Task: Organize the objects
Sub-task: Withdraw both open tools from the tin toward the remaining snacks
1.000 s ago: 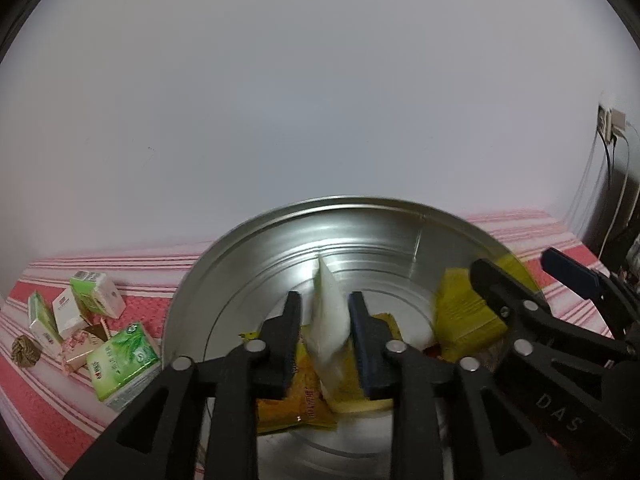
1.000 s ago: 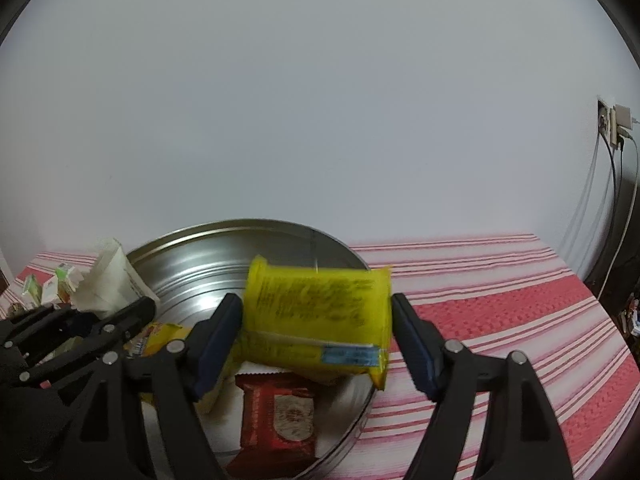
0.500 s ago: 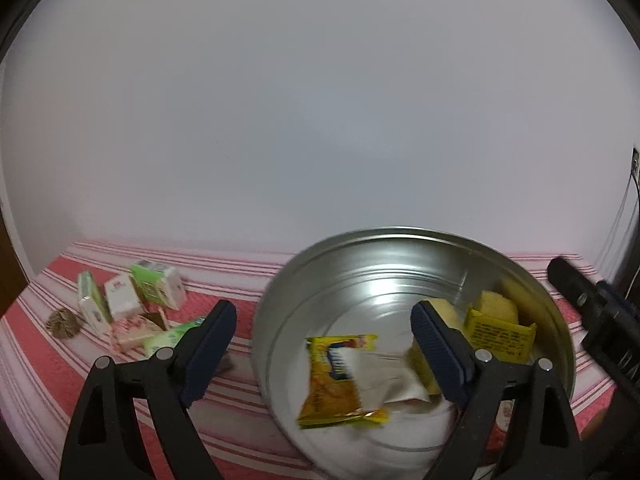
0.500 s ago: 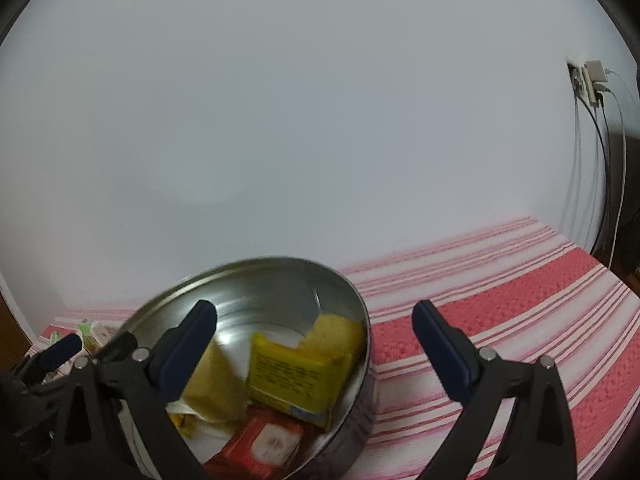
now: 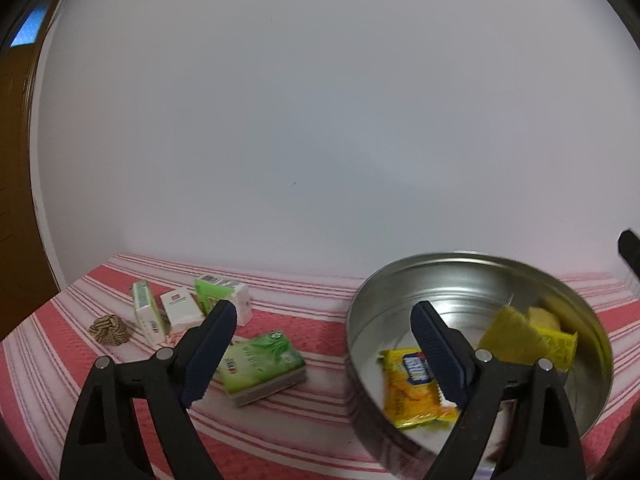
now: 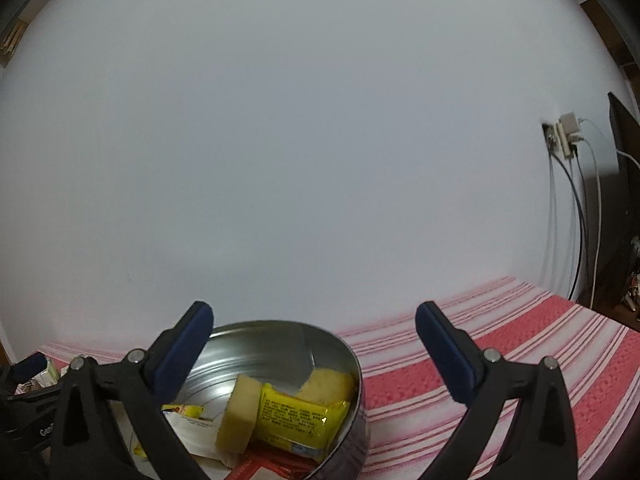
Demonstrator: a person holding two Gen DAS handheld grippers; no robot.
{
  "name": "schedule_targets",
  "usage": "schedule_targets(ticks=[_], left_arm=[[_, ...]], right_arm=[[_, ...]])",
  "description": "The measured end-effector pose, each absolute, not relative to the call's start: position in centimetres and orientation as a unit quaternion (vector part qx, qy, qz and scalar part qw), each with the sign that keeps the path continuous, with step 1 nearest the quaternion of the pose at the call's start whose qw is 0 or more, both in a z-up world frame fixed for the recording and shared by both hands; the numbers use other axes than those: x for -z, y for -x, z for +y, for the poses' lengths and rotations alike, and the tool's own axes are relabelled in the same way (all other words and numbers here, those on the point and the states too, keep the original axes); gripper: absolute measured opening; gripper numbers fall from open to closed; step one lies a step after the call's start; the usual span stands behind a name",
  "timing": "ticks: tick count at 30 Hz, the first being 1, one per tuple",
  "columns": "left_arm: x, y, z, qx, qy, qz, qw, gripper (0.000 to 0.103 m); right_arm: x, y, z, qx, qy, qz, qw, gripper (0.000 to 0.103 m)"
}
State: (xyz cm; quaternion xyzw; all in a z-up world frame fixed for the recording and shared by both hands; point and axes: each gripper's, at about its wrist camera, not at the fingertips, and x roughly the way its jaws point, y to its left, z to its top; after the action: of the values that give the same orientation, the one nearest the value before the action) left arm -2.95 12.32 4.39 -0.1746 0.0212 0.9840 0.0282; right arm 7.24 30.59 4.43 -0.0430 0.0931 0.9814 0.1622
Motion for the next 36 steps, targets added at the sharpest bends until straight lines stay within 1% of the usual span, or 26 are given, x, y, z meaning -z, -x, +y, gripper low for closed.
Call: schedule_targets(ticks=[5, 10, 21, 29, 36], left_arm=[[-4.4, 2.4, 12.2, -0.987, 0.153, 0.041, 0.021, 0.091], [-4.0, 1.9, 12.5, -0.987, 0.135, 0.087, 0.024, 0.091], [-3.9, 1.2, 9.4, -0.988, 0.15, 0.023, 0.038, 0.093], [-3.8, 0.7, 8.5, -0.979, 0.184, 0.029, 0.084, 0.093], [-3.8, 1.5, 5.1, -0.98, 0.186, 0.032, 0.059, 0.093]], right_arm=[[-4.4, -7.8, 29.7, -0.982, 0.024, 0.09, 0.166, 0.103], [-4.5, -8.1, 28.7, -0.98, 0.018, 0.08, 0.182, 0.103], [-4.1, -10.2, 27.5, -0.974, 0.036, 0.113, 0.195, 0.103], [-4.1, -10.8, 24.3, -0.978, 0.035, 0.088, 0.185, 0.103], [-3.9, -9.8, 21.4, -0.981, 0.052, 0.088, 0.167, 0.103]])
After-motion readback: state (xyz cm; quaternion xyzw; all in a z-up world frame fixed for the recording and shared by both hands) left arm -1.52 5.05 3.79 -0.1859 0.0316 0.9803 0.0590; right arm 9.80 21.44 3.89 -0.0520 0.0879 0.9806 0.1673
